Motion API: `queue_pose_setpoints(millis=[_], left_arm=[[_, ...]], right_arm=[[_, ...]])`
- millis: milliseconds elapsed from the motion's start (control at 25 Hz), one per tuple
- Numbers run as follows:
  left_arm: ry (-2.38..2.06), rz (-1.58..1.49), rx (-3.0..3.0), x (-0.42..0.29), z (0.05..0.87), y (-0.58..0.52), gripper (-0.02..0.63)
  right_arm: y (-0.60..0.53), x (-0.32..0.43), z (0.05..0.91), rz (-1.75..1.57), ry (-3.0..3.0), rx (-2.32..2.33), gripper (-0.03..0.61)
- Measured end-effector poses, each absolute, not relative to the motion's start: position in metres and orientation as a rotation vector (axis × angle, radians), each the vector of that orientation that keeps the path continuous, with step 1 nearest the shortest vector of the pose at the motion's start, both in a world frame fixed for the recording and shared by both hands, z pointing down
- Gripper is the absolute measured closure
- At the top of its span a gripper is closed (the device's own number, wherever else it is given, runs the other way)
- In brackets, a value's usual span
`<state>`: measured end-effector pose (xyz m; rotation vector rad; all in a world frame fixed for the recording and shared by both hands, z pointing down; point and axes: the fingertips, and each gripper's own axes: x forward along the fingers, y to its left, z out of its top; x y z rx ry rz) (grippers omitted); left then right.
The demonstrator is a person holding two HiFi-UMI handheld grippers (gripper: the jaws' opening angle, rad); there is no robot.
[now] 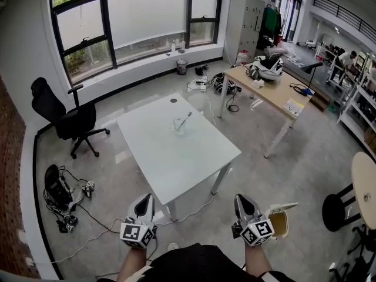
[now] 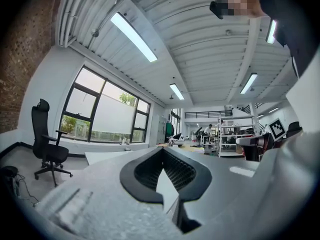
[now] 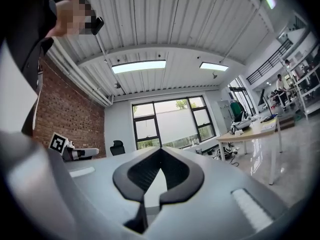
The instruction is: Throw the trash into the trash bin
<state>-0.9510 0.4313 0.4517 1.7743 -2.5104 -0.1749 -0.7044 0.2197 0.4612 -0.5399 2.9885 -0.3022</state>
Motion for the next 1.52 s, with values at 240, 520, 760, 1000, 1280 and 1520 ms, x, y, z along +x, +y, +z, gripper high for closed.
queue_pose_setpoints(millis=[240, 520, 760, 1000, 1280, 1520], left_arm=[[-2.424, -0.179, 1.927, -0.92, 0.442, 0.391, 0.609], [-2.285, -0.187, 2.08, -0.875, 0.444, 0.357, 0.609], [-2.145, -0.181, 2.235, -0.817, 0.439, 0.321, 0.609], [-2.0, -0.212, 2.364, -0.751, 0.432, 0.293, 0.609], [-1.873, -0.219, 2.413, -0.695, 0.444, 0.284, 0.609], [-1.715, -0.177, 2.532, -0.656, 0.449, 0.263, 0.609]], right_arm=[[0.204, -0.656, 0.455, -0.264, 2.936, -0.7, 0.574], [0.204, -0.587, 0.459, -0.243, 2.877, -0.899, 0.574], [0.206, -0.508, 0.454, -0.219, 2.795, -1.101, 0.574], [0.215, -0.439, 0.448, -0.199, 2.725, -1.238, 0.574], [0.238, -0.363, 0.464, -0.21, 2.668, -1.41, 0.574], [0.254, -0.323, 0.469, -0.215, 2.561, -1.558, 0.574]])
